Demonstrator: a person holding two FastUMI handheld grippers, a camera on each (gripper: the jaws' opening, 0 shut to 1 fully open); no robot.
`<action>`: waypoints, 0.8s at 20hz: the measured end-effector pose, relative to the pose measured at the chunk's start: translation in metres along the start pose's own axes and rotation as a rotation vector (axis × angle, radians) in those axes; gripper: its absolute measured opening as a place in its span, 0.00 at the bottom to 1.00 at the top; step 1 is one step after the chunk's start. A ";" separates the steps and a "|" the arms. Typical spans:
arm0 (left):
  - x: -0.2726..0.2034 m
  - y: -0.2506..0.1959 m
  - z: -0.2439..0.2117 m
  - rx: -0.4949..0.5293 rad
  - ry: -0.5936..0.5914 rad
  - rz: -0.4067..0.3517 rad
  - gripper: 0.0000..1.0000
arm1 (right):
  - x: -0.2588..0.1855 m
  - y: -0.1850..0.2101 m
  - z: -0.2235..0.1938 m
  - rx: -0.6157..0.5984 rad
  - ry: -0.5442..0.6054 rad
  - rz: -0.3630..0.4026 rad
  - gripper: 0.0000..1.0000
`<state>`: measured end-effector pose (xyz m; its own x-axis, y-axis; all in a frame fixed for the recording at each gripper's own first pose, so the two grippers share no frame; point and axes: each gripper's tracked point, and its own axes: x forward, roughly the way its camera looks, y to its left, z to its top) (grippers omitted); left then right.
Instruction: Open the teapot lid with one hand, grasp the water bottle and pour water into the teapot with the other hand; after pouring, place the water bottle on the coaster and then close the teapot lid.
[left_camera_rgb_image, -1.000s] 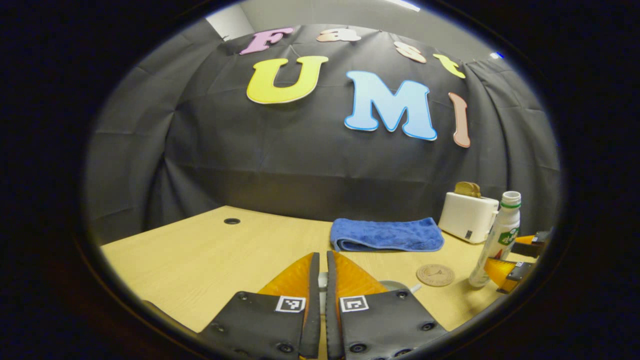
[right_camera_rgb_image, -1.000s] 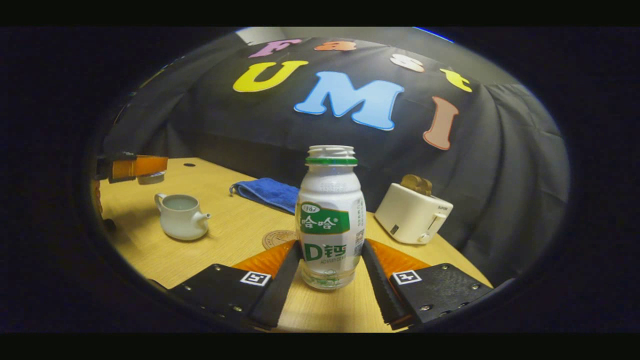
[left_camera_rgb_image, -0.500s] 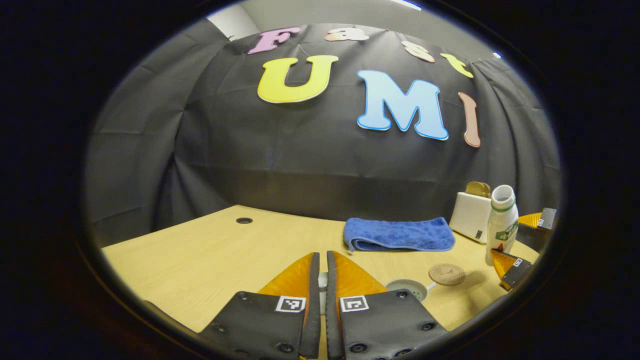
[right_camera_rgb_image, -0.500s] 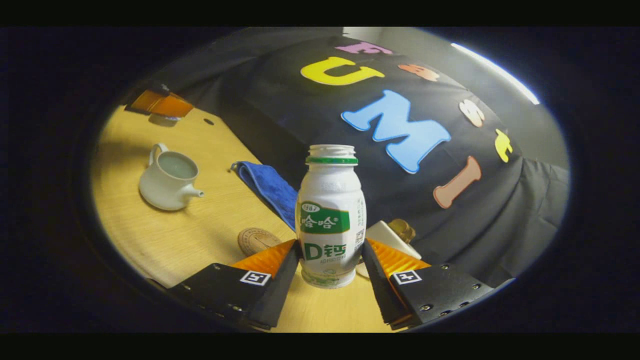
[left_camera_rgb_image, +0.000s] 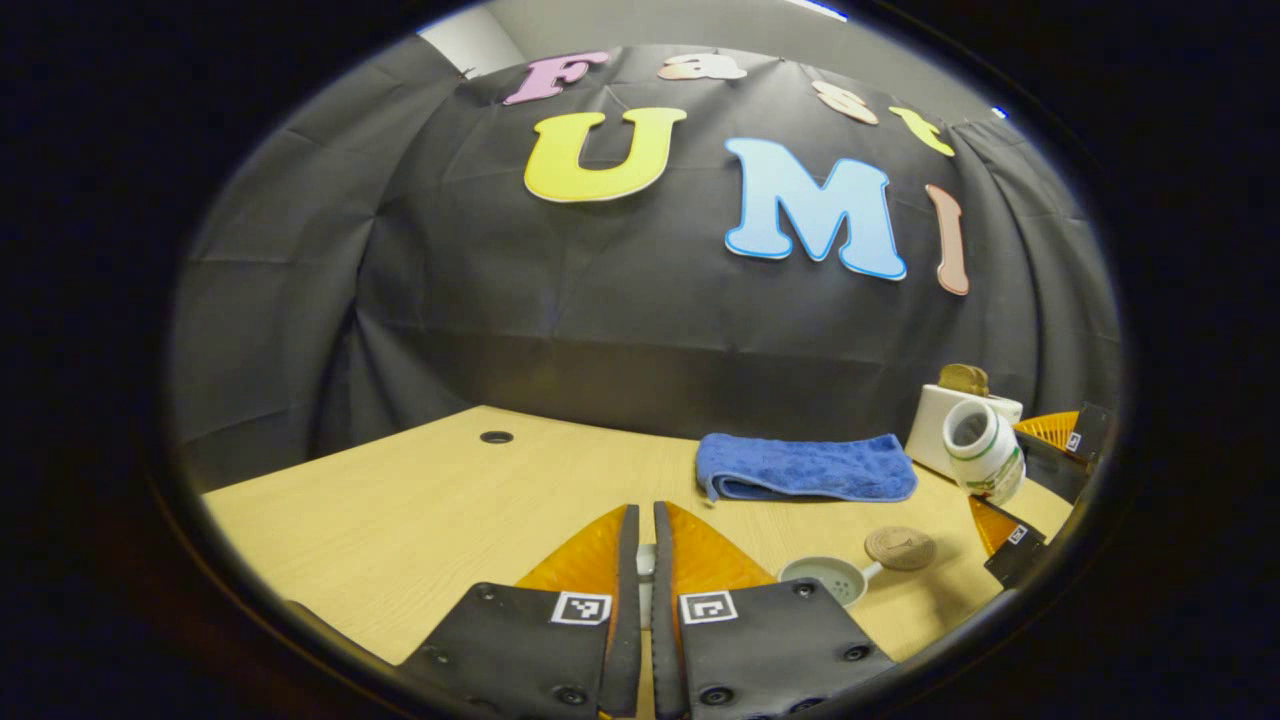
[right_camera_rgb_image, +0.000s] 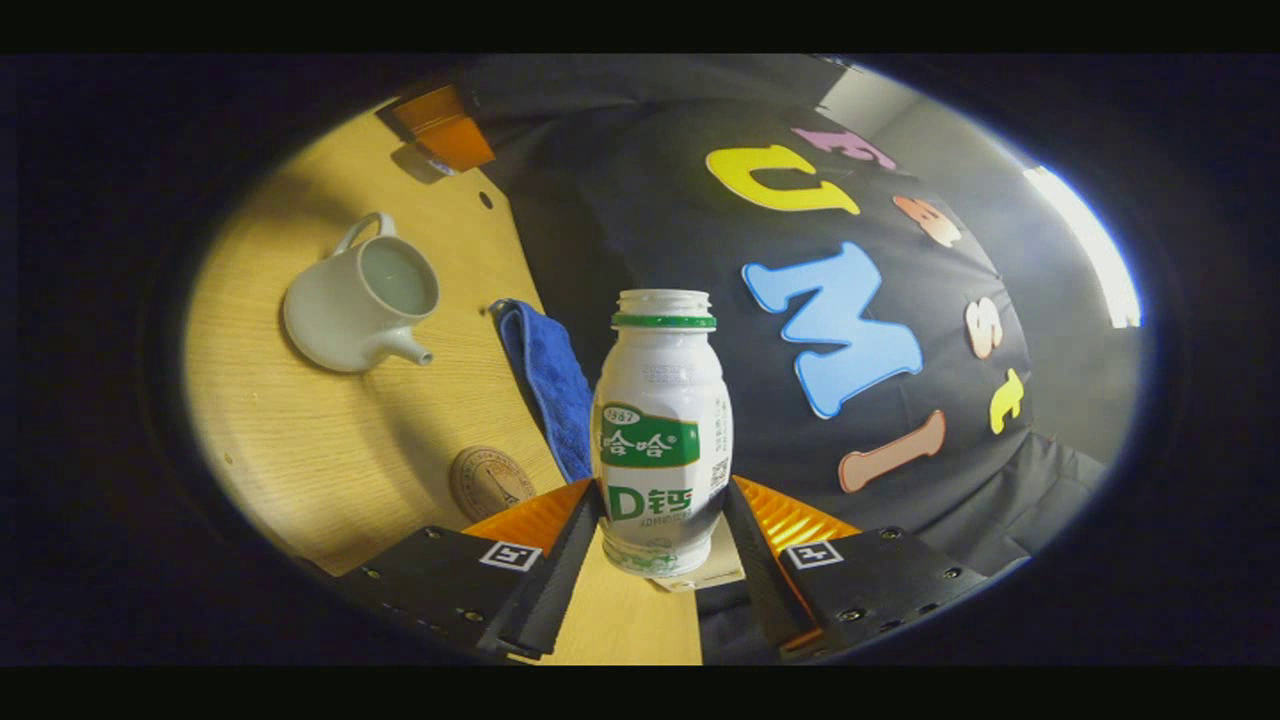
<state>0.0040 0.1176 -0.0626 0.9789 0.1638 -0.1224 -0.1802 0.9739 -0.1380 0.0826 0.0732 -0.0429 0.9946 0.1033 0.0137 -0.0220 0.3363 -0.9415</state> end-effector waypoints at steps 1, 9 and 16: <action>0.000 0.001 -0.002 0.000 0.002 0.002 0.11 | 0.001 0.002 0.002 -0.033 -0.013 -0.002 0.74; 0.001 0.007 -0.003 -0.002 0.013 0.012 0.08 | 0.007 0.002 0.026 -0.225 -0.106 -0.015 0.73; 0.002 0.010 -0.005 -0.003 0.019 0.022 0.14 | 0.002 0.002 0.033 -0.355 -0.154 -0.015 0.73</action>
<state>0.0031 0.1272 -0.0692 0.9727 0.1819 -0.1444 -0.2019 0.9696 -0.1385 0.0817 0.1048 -0.0337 0.9669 0.2497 0.0530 0.0557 -0.0039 -0.9984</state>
